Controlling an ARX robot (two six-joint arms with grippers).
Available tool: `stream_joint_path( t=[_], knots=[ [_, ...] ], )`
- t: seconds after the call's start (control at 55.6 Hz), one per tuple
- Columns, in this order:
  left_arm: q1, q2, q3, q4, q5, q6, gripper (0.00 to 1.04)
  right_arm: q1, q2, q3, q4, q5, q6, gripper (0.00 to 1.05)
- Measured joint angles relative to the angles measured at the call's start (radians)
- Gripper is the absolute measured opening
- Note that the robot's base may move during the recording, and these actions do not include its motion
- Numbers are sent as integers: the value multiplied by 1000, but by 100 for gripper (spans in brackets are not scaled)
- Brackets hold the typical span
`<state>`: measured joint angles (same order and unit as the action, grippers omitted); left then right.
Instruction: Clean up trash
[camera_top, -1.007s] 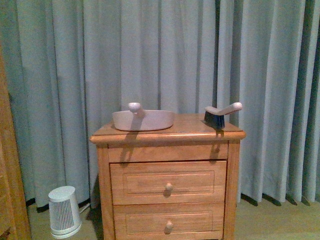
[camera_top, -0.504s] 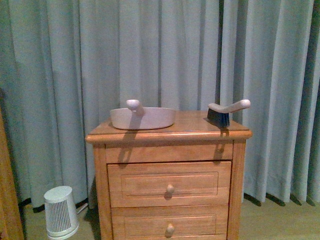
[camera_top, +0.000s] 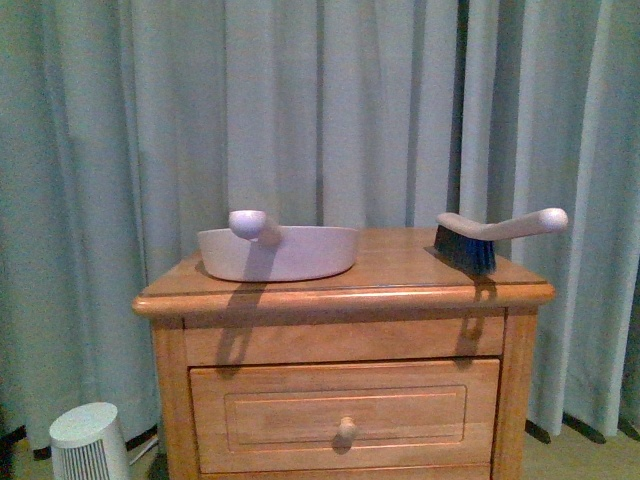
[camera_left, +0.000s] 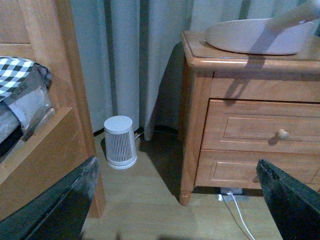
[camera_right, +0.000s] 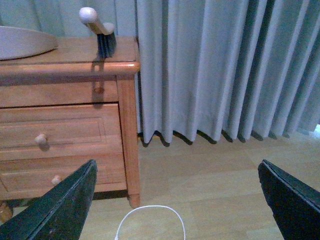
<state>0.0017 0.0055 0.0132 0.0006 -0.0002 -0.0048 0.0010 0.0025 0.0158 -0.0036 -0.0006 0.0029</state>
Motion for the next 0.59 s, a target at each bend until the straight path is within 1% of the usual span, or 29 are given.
stream_joint_path(
  t=[0.594],
  knots=[
    [-1, 0, 0, 0, 2, 0, 97, -1, 0, 0, 0, 2, 0, 97]
  ],
)
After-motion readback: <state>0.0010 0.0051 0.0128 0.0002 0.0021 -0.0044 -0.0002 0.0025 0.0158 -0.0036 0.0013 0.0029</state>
